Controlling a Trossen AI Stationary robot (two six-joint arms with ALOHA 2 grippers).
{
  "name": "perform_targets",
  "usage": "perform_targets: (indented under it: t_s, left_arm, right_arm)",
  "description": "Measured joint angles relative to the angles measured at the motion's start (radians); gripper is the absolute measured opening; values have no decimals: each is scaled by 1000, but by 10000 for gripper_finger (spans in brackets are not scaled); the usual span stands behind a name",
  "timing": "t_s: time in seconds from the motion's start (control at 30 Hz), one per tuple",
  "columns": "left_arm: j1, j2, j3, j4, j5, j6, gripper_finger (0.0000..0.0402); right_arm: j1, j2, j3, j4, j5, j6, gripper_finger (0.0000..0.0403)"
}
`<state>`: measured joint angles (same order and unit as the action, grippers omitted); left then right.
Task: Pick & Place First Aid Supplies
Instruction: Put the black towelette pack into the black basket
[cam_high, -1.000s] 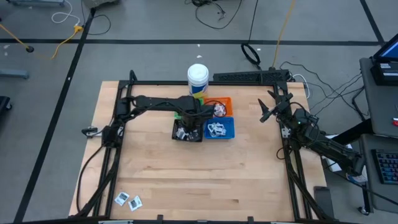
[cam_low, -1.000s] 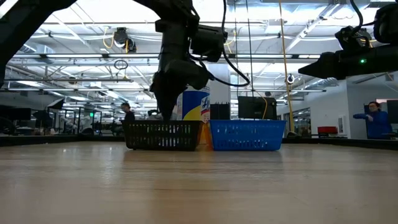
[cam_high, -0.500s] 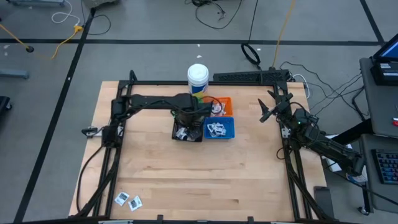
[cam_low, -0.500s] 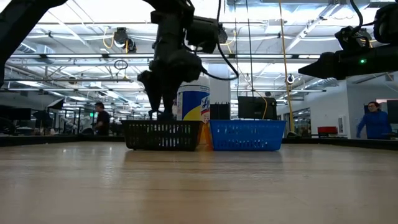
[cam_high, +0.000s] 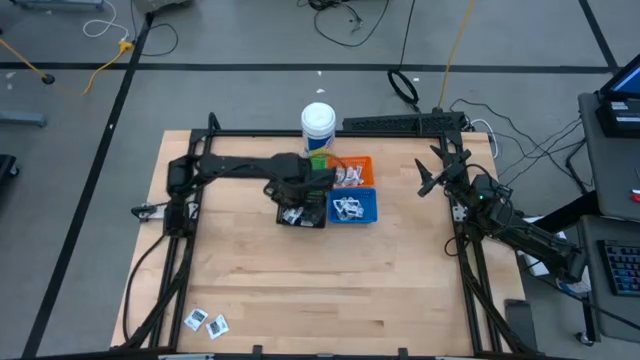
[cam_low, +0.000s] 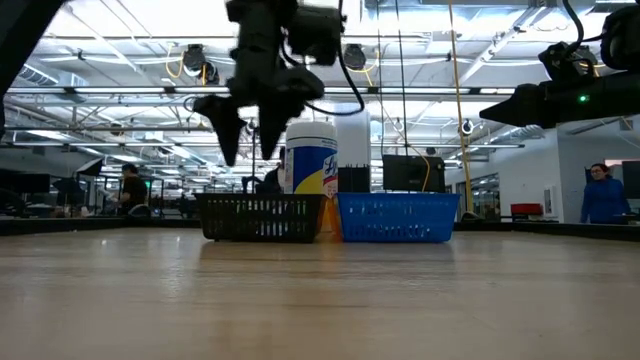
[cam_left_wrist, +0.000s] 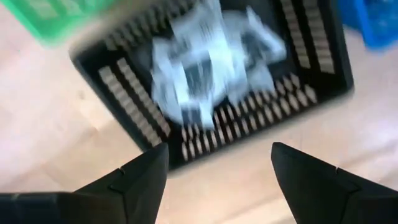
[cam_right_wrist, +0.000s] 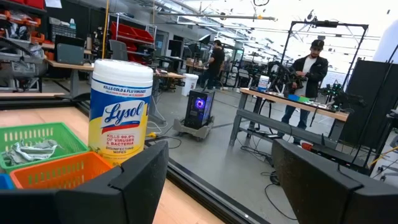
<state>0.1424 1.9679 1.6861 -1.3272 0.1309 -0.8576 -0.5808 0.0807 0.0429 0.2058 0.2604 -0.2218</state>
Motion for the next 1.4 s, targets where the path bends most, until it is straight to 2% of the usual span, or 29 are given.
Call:
perform_targets:
  t_s: [0.23,0.5,0.67,1.03,1.4]
  left_arm:
    - [-163,-113,-190,91,4,-153,281]
    - [-404,-226,-395,241,78,-239,278]
    - [-553,-272,-491,300,82,-340,282]
    - [-832,-282,-524,330,139,-449,285]
    - [-988,-282,-524,393,141,-599,275]
  right_arm:
    - [0,0,0,-1,0,0,279]
    - [0,0,0,0,0,0,279]
    - [0,0,0,0,0,0,279]
    - [0,0,0,0,0,0,279]
    - [0,0,0,0,0,0,279]
